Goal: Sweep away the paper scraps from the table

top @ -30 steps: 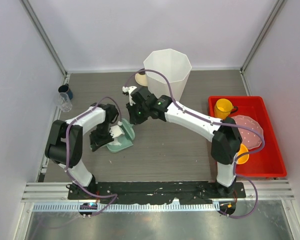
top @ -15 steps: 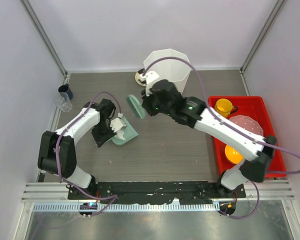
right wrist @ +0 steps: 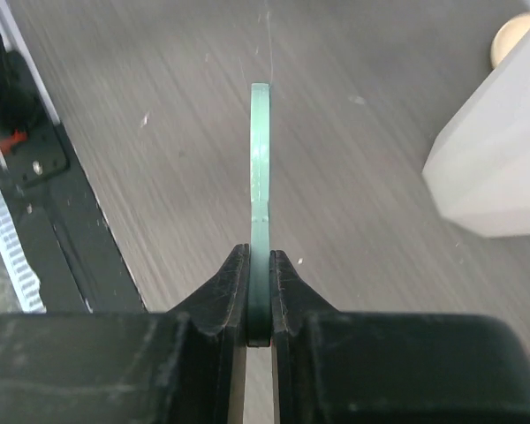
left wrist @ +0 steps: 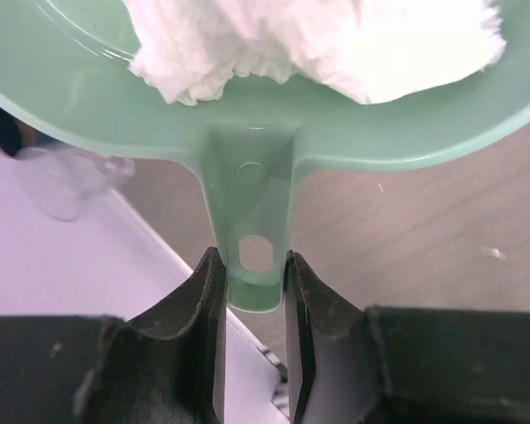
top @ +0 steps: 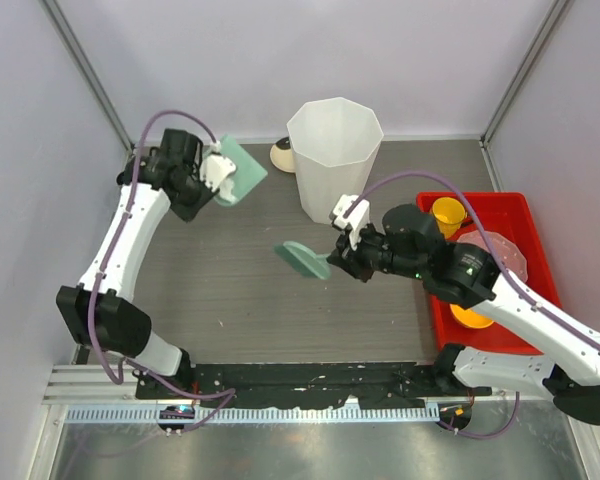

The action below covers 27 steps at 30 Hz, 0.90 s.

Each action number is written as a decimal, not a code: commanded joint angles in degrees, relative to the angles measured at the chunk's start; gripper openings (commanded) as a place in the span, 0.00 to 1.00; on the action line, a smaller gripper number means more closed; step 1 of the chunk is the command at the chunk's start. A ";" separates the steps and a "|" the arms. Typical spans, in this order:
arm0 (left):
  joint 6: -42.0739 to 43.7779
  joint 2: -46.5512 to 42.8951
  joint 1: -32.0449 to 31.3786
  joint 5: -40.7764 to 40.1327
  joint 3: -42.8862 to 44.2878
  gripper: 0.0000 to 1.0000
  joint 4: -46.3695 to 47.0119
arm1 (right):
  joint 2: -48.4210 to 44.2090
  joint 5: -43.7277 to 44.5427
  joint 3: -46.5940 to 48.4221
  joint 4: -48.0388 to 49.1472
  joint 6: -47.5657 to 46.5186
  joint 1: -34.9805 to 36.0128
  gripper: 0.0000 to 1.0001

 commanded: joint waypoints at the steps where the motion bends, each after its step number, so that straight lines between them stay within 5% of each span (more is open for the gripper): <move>1: -3.30 4.08 -0.09 -1.67 15.76 0.00 -2.13 | -1.52 -3.49 -3.45 -1.32 -2.66 0.10 0.01; 8: -5.59 16.03 -4.56 -8.34 42.45 0.00 -4.34 | -1.09 -2.43 -6.88 -1.14 -3.54 -0.08 0.01; 14: -2.44 22.72 -14.40 -23.86 50.85 0.00 2.76 | 1.02 -1.55 -7.67 -1.32 -2.66 -0.17 0.01; 20: 15.90 25.45 -22.24 -39.19 48.23 0.00 24.10 | 0.94 -2.42 -8.20 -1.06 -2.31 -0.17 0.01; 27: 52.02 23.17 -26.11 -47.38 29.61 0.00 68.95 | 0.41 -2.96 -8.64 -0.62 -1.78 -0.17 0.01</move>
